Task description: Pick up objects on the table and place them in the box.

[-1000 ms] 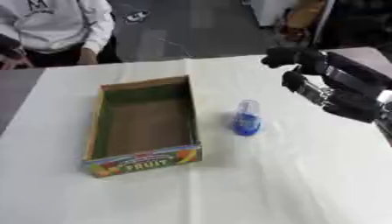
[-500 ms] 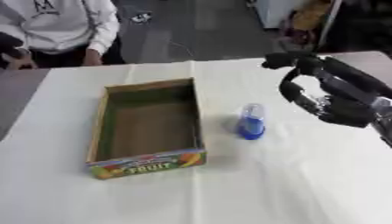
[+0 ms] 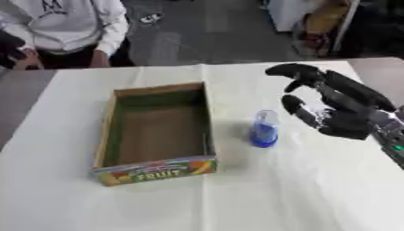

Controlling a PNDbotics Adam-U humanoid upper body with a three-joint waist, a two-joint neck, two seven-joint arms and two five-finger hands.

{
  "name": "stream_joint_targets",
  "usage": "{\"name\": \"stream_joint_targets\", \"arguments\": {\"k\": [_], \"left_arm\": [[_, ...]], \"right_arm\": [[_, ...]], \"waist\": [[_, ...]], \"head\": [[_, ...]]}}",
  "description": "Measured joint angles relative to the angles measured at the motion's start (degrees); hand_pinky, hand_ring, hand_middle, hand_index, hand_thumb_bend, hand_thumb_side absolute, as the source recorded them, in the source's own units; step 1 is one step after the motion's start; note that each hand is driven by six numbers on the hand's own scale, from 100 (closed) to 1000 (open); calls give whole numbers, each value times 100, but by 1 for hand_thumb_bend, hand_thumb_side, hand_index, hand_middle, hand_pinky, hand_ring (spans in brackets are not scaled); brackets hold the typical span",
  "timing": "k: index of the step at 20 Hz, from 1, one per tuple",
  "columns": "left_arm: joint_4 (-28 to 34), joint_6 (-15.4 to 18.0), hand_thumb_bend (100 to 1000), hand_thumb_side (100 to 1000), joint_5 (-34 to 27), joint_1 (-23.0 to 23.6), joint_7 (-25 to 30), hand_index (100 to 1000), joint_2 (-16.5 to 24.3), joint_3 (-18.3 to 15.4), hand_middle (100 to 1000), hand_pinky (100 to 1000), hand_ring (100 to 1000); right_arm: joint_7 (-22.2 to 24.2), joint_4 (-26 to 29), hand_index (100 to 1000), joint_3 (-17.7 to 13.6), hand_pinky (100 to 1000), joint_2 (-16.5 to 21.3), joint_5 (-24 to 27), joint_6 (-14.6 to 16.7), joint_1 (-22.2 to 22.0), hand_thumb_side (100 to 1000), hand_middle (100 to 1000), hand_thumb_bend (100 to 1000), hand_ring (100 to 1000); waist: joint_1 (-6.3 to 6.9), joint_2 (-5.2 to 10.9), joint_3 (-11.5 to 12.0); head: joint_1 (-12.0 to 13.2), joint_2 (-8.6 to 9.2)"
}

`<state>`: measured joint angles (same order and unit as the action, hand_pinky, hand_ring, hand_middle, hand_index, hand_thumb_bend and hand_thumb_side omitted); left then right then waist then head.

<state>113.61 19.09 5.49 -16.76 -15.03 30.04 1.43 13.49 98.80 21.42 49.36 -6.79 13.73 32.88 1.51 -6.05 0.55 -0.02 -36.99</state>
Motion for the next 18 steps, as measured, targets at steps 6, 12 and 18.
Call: {"name": "stream_joint_targets", "arguments": {"k": [6, 12, 18], "left_arm": [[0, 12, 169, 858, -22, -5, 18, 832, -2, 1, 799, 502, 563], [0, 28, 167, 859, -22, 0, 37, 831, -4, 5, 799, 501, 563], [0, 38, 162, 863, -17, 35, 65, 831, -48, 38, 799, 497, 562]], "right_arm": [[-379, -186, 1000, 120, 800, -303, -363, -205, 191, 1000, 940, 150, 982], [-312, -566, 1000, 273, 814, -701, -913, -340, 416, 1000, 930, 143, 970], [-603, -1242, 1000, 393, 764, -1174, -1389, -617, 637, 1000, 912, 105, 946]], "waist": [[2, 0, 13], [43, 0, -5], [104, 1, -37]], "head": [[-117, 43], [-426, 49], [-687, 96]]}}
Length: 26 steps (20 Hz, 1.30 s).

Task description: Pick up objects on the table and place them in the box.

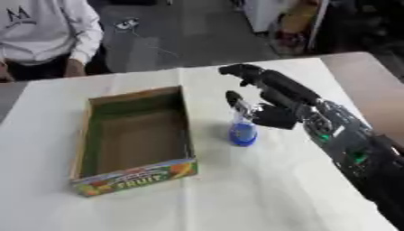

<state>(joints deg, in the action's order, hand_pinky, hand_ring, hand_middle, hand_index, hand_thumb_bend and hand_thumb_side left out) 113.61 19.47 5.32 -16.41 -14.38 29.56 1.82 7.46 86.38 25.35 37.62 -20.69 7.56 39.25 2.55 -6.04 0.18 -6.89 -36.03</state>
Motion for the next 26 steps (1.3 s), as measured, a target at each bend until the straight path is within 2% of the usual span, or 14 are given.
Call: {"name": "stream_joint_targets", "arguments": {"k": [6, 9, 10, 13, 20, 26], "left_arm": [[0, 26, 162, 863, 0, 18, 30, 831, -1, 32, 800, 497, 562], [0, 26, 162, 865, 0, 18, 43, 831, -2, 33, 800, 497, 562], [0, 26, 163, 862, 0, 18, 48, 831, -2, 33, 800, 497, 562], [0, 31, 165, 861, 0, 14, 54, 831, -4, 34, 800, 497, 562], [0, 38, 168, 859, -14, -49, 61, 831, -49, 37, 800, 498, 563], [0, 38, 169, 859, -51, -129, 71, 831, -49, 65, 800, 498, 563]], "right_arm": [[-143, -347, 1000, 148, 752, -253, -273, -99, 17, 1000, 922, 106, 951], [-31, -340, 1000, 221, 743, -293, -173, 61, 75, 1000, 926, 125, 945], [39, -336, 1000, 244, 742, -295, -115, 131, 91, 1000, 925, 100, 944], [219, -270, 1000, 290, 737, -364, 35, 283, 145, 1000, 923, 100, 943], [519, -75, 1000, 418, 759, -537, 159, 317, 167, 1000, 929, 100, 950], [626, -68, 1000, 448, 786, -545, 12, 355, 168, 1000, 943, 102, 963]], "waist": [[7, 0, -3], [14, 0, -2], [14, 0, -2], [14, -1, 3], [14, -25, 40], [-4, -34, 72]], "head": [[-74, 2], [-74, 2], [-74, 2], [-63, 2], [169, 2], [240, 4]]}}
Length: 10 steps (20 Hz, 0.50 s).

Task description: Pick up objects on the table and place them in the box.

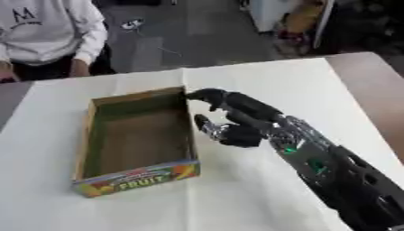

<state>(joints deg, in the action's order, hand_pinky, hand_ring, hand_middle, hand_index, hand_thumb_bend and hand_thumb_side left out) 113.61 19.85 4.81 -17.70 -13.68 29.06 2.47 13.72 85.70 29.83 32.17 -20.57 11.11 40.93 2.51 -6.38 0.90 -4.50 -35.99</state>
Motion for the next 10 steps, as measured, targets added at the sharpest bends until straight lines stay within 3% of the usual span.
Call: {"name": "stream_joint_targets", "arguments": {"k": [10], "left_arm": [[0, 8, 169, 858, 0, -3, 8, 831, 0, 1, 800, 497, 563]], "right_arm": [[-568, -14, 1000, -65, 819, 4, -454, -72, 31, 1000, 954, 110, 980]], "waist": [[1, 0, -3]], "head": [[-1, 34]]}}
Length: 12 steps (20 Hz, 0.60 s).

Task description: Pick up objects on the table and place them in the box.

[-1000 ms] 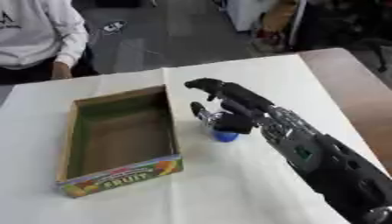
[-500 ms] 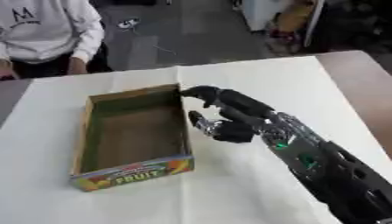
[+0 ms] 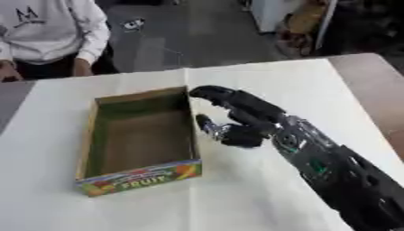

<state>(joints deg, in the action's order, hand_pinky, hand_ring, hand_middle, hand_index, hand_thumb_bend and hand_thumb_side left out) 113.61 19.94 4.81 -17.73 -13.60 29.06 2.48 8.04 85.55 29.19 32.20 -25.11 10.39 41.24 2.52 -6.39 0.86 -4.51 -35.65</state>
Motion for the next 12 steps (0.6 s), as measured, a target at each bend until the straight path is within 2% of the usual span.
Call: {"name": "stream_joint_targets", "arguments": {"k": [12], "left_arm": [[0, 0, 165, 862, 9, 49, 0, 830, 0, 1, 800, 494, 562]], "right_arm": [[-273, -735, 971, -367, 868, 359, -841, 143, -53, 1000, 939, 115, 974]], "waist": [[-7, -5, -37]], "head": [[43, 20]]}}
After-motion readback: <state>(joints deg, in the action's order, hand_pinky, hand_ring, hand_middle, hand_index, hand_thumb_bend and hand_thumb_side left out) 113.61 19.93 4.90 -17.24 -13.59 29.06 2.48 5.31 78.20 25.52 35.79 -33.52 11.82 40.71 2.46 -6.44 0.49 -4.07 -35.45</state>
